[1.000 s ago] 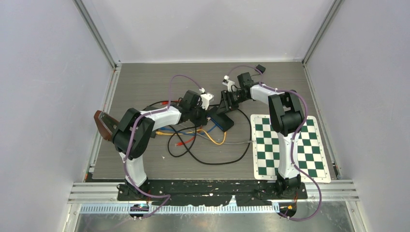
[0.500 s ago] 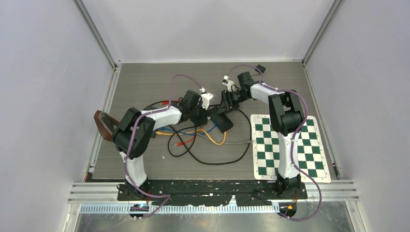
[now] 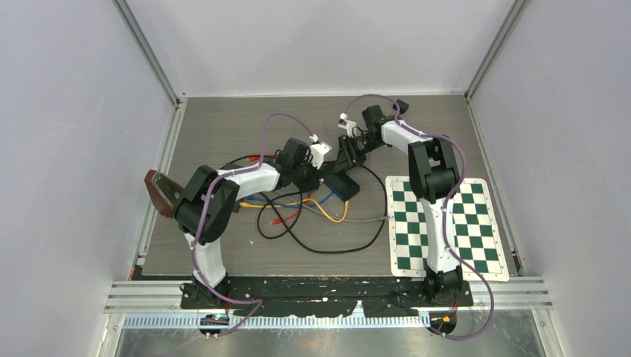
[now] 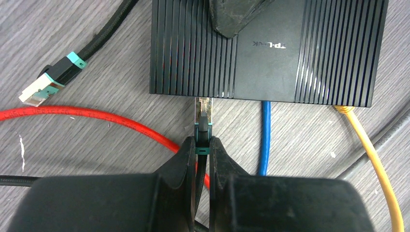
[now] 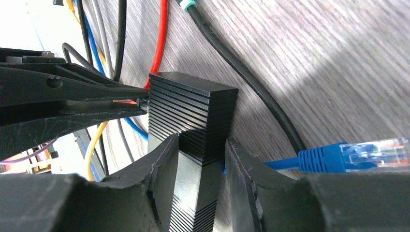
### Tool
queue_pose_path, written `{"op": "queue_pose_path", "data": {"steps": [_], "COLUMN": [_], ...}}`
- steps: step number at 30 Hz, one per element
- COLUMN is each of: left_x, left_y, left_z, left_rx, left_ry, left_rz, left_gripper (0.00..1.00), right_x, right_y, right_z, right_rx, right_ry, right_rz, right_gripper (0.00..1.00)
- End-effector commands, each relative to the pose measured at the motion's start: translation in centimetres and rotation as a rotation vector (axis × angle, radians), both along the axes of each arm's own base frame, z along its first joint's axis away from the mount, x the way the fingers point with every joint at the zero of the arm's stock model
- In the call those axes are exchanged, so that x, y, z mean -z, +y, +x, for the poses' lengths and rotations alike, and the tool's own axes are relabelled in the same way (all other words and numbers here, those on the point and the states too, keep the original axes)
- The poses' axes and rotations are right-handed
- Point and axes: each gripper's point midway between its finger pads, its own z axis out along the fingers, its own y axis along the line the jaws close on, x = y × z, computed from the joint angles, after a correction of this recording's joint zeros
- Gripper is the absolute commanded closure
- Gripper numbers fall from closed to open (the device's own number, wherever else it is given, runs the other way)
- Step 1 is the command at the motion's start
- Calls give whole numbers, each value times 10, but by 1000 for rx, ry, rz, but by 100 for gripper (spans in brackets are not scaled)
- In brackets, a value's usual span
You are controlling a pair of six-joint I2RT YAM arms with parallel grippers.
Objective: Insert the plug into the switch port
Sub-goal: Insert the connector into the switch port.
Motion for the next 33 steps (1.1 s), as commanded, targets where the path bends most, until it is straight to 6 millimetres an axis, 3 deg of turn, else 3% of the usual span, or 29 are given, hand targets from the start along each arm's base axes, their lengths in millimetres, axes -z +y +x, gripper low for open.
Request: {"op": "queue_pose_path", "data": {"steps": [1, 8, 13, 25, 33], "left_x": [-19, -25, -44, -80, -90], "left_y": [-17, -19, -23, -42, -50], "left_z": [15, 19, 25, 32, 35], "left_rx": [44, 24, -1, -13, -2], "left_ry": [-98, -123, -168, -241, -282], "left_rz": [-70, -83, -118, -204, -221], "left_gripper": [100, 100, 100, 100, 100], "right_x": [-11, -12, -11, -2, 1], "right_y": [9, 24, 33, 42, 47], "right_z": [4, -12, -26, -51, -64], "right_rx": [-35, -88, -113, -130, -171], "right_ry": [-21, 23, 58, 127, 160], "right_rz": [35, 102, 146, 149, 152], "right_gripper": [57, 66, 74, 74, 74]}}
